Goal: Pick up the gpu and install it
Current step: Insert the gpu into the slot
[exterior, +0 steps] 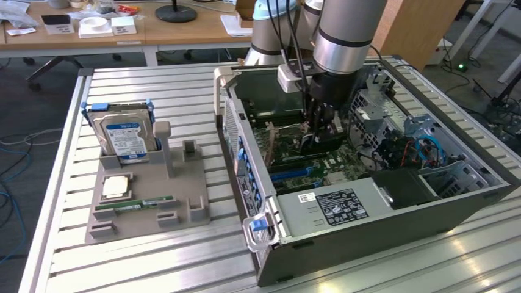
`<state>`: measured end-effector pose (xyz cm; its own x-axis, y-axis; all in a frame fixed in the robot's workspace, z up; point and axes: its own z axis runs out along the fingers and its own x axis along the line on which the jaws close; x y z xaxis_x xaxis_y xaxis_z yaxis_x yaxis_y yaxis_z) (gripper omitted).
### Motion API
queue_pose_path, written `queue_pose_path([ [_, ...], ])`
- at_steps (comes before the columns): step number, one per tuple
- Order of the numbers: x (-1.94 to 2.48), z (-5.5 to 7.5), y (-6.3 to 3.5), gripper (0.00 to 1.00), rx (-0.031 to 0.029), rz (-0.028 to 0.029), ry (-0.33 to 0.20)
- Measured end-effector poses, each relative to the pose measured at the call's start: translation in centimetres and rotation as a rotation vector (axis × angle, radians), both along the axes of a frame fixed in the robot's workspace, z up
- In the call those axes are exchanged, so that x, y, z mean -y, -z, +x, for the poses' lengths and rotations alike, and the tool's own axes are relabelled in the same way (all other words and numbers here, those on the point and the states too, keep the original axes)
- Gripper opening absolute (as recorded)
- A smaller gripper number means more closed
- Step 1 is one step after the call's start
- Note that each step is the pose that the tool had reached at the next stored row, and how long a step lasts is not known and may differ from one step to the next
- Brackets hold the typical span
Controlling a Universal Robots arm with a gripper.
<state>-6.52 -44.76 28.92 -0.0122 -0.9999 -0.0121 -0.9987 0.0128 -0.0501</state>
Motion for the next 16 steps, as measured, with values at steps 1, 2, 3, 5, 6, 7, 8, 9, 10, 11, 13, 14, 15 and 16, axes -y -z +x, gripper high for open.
queue_pose_path([
  [1,0.00,0.00,0.00,0.26,0.0000,0.0000,0.000],
  [2,0.00,0.00,0.00,0.26,0.0000,0.0001,0.000],
  [3,0.00,0.00,0.00,0.26,0.0000,0.0000,0.000],
  [5,0.00,-0.13,0.00,0.26,0.0001,0.0000,0.000],
  [6,0.00,-0.25,0.00,0.26,0.0002,0.0000,0.000],
  [7,0.00,-0.36,0.00,0.26,0.0003,0.0000,0.000],
  [8,0.02,-0.47,0.00,0.26,0.0005,-0.0001,0.000],
  [9,0.09,-0.53,0.00,0.26,0.0007,0.0001,0.000],
  [10,0.21,-0.57,0.00,0.26,0.0007,-0.0001,0.000],
  [11,0.34,-0.59,0.00,0.26,0.0007,0.0000,0.000],
  [13,0.58,-0.63,0.00,0.26,0.0008,0.0000,0.000],
  [14,0.64,-0.66,0.00,0.26,0.0007,0.0000,0.000],
  [15,0.65,-0.71,0.04,0.26,0.0009,0.0001,0.000],
  [16,0.66,-0.75,0.11,0.26,0.0009,0.0002,0.000],
])
